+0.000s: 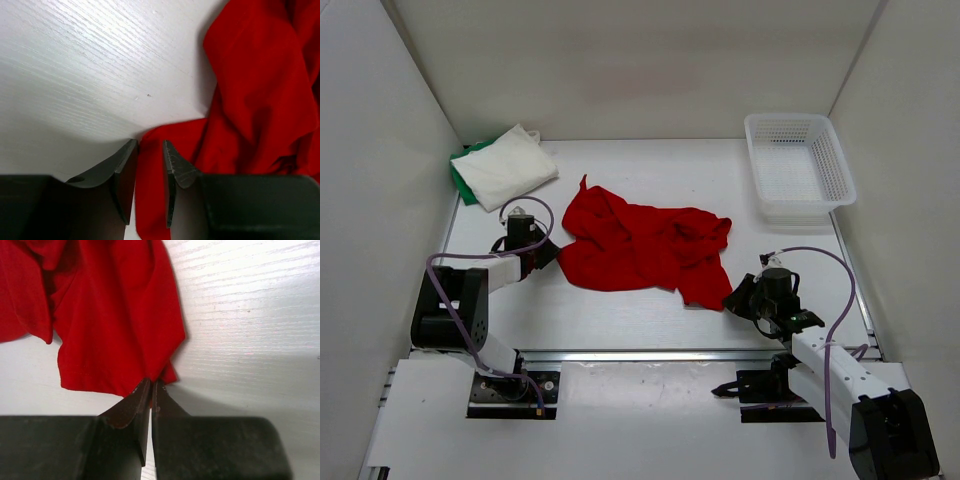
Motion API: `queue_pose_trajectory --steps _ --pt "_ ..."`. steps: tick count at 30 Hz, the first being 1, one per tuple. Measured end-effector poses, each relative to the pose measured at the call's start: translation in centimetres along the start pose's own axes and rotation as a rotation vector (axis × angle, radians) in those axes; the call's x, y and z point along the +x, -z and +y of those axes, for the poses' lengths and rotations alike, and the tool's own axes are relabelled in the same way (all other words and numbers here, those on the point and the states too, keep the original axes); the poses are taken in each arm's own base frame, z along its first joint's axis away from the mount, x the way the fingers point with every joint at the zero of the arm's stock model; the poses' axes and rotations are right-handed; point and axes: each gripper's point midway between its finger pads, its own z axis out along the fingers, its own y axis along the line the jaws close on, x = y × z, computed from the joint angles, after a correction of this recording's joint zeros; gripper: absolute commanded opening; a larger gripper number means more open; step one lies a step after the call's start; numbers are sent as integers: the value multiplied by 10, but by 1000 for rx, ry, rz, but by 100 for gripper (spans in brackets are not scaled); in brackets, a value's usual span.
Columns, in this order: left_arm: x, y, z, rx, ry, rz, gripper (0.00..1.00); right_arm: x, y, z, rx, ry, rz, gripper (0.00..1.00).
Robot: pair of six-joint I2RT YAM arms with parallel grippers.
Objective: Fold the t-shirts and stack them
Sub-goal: Flatten out the tshirt
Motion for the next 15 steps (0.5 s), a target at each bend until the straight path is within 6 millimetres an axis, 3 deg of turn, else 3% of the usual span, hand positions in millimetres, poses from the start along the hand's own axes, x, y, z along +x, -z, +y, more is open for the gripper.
queue_pose_trajectory --steps 5,8,9,11,15 --pt "0 0 0 -2 -6 -4 38 0 0 0 -1 1 0 0" --pt "1 -1 -5 9 -24 -10 32 -1 0 1 -5 1 -5 0" --pt "1 0 -8 16 -33 -11 29 -1 1 2 -7 2 -7 0" --pt "2 -1 -13 26 -49 -11 10 -4 2 3 -14 5 -18 0" --pt "0 -1 -18 37 -62 -16 0 -6 3 5 -22 3 -28 0"
